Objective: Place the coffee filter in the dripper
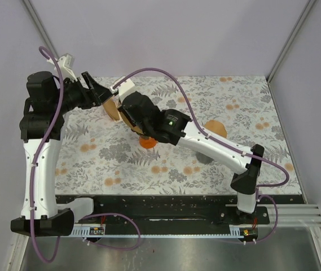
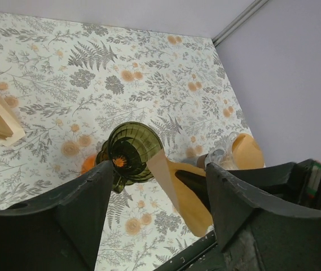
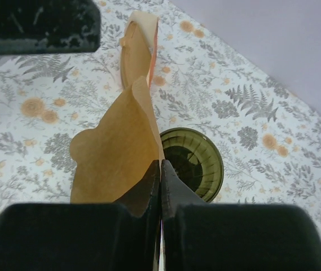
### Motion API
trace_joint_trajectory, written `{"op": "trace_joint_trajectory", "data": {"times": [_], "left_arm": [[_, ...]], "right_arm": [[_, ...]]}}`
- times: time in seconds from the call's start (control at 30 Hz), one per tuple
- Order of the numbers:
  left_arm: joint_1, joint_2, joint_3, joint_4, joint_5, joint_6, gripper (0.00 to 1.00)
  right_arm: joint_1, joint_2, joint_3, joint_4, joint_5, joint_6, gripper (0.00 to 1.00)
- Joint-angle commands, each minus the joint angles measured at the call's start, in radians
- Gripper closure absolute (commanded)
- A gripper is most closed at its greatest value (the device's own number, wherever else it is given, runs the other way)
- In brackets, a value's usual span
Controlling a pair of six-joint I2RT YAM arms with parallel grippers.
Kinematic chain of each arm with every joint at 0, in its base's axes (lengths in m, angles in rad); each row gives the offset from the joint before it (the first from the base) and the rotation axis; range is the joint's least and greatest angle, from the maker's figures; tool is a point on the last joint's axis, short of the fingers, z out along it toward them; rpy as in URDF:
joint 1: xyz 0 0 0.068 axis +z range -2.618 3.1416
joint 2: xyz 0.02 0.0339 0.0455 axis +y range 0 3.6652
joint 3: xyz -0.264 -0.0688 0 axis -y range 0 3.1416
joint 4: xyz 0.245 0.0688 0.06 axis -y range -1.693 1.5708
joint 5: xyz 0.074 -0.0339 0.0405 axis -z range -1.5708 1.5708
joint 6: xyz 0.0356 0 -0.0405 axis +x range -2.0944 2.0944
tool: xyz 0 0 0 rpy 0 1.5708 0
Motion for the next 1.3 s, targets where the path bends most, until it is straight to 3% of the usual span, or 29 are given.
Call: {"op": "trace_joint_trajectory", "data": {"times": [0.0, 0.3, 0.53, 0.77, 1.27], "left_arm": [[0.001, -0.031, 0.01, 0.019, 0.011, 0.115, 0.29], [-0.097, -0.076, -0.122, 0.001, -0.034, 0.204, 0.28], [-0.106, -0.001, -0.079, -0.039, 0.003, 0.222, 0.26], [-0.108, 0.171, -0.061, -0.003, 0.055, 0.144, 0.3], [-0.177, 0.309, -0.062, 0.023, -0.026, 0.172, 0.29]], "right_arm": [[-0.042, -0.002, 0.161, -0.231, -0.115, 0.18, 1.0], [-0.065, 0.219, 0.635, -0.57, -0.097, 0.355, 1.0], [-0.146, 0.216, 0.562, -0.59, -0.219, 0.404, 1.0], [-0.241, 0.294, 0.565, -0.619, -0.305, 0.352, 1.0], [-0.312, 0.352, 0.493, -0.515, -0.448, 0.318, 1.0]]}}
